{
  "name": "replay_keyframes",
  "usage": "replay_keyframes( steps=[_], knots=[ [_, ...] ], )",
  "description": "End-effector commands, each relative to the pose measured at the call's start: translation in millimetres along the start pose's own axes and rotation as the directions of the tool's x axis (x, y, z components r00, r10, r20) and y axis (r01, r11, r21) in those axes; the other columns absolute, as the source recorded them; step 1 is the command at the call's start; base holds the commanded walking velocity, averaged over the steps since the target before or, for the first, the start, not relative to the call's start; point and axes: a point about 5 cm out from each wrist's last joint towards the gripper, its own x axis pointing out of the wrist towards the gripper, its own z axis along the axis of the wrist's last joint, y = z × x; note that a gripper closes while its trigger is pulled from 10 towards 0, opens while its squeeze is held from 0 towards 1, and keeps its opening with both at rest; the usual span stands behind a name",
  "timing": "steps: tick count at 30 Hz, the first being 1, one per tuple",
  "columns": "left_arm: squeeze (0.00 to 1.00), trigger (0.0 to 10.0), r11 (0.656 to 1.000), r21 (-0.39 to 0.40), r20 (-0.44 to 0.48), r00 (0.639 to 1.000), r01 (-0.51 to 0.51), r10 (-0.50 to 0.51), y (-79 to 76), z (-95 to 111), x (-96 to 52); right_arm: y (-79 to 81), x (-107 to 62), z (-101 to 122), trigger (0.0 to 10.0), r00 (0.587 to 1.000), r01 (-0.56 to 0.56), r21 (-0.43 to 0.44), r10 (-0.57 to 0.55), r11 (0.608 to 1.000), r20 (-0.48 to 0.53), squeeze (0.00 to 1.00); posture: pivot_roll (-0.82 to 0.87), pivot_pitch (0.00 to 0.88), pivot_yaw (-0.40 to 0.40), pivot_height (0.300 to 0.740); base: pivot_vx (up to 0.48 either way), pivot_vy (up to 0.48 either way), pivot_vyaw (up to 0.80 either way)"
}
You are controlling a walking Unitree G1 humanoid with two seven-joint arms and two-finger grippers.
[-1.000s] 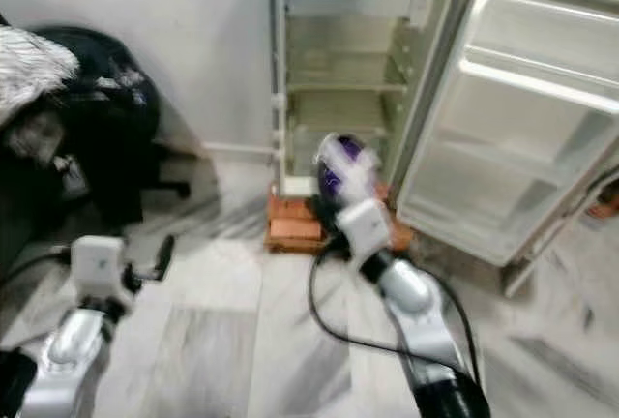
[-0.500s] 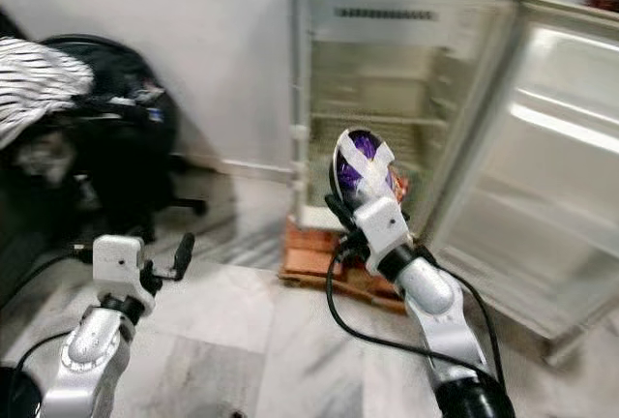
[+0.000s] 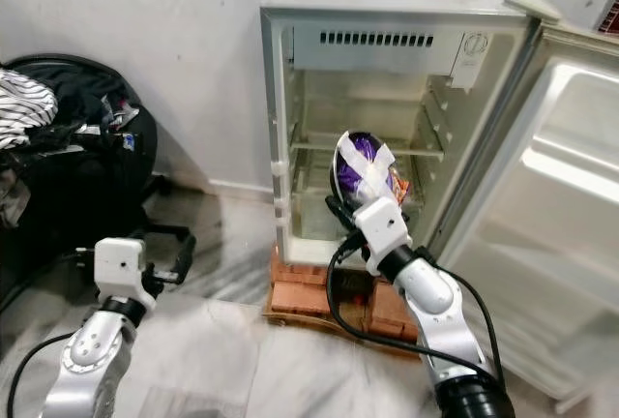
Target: Restocking fridge
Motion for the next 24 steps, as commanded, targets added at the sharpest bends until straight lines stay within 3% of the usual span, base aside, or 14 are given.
replay_keyframes(
  steps=[1,21,24],
  knots=[
    [0.00,10.0,1.000,0.008,0.009,1.000,-0.014,0.014,6.9,3.4,0.2,5.1,7.9,10.6,10.0,0.998,-0.017,-0.012,0.018,1.000,0.053,0.00,0.06,0.000,-0.017,0.740,0.480,0.000,0.00],
    [0.00,10.0,1.000,0.015,-0.001,1.000,-0.014,0.014,6.8,2.5,1.2,2.7,8.4,2.0,10.0,1.000,-0.013,-0.037,0.013,0.999,-0.012,0.00,0.06,0.000,-0.018,0.740,0.470,0.000,0.00],
    [0.00,10.0,1.000,0.013,-0.001,1.000,-0.019,0.019,7.2,2.2,0.8,2.9,8.0,-1.1,10.0,0.999,-0.017,-0.035,0.016,0.999,-0.033,0.00,0.06,0.000,-0.018,0.740,0.197,0.000,0.00]
  ],
)
